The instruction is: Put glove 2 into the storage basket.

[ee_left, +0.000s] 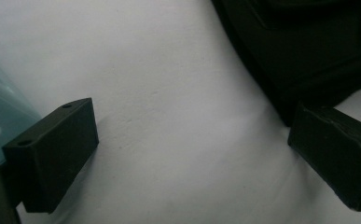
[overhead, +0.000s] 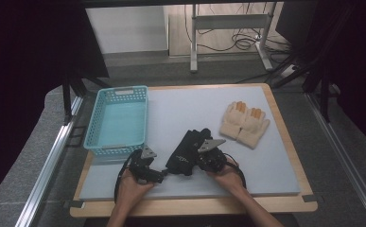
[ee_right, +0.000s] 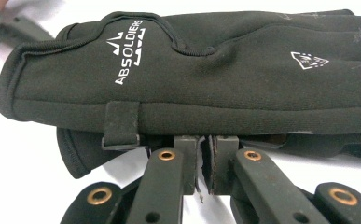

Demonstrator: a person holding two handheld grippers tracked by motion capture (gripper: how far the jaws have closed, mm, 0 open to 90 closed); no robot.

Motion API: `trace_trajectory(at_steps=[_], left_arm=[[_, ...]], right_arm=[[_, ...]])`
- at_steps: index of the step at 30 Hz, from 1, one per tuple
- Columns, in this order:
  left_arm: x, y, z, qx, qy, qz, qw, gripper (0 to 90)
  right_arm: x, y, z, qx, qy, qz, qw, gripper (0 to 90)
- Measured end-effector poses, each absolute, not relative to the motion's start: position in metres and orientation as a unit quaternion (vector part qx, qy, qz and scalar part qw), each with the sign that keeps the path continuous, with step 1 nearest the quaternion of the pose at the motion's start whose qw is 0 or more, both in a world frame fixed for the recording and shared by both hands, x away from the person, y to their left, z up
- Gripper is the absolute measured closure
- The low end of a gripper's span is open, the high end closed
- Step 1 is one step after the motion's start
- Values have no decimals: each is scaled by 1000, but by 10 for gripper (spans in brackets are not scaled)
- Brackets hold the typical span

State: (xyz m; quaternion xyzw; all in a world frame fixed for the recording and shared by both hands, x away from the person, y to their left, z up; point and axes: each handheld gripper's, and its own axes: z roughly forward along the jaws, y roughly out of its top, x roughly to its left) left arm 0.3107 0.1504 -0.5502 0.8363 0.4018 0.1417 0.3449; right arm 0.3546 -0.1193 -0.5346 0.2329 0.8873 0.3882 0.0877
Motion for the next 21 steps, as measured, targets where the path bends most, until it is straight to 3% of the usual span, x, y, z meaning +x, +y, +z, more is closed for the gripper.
trace_trajectory(at_steps=[7,15,21], left_arm=[[311,150,-550,835,403,141,346,19],[311,150,-550,836,402,142,346,19],[311,150,-550,836,402,142,346,19]], right_arm=[[365,-111,-535,236,885,390,89,828],[355,-125,-527,235,889,380,103,714],[351,-148,-521,247,881,386,115,680]])
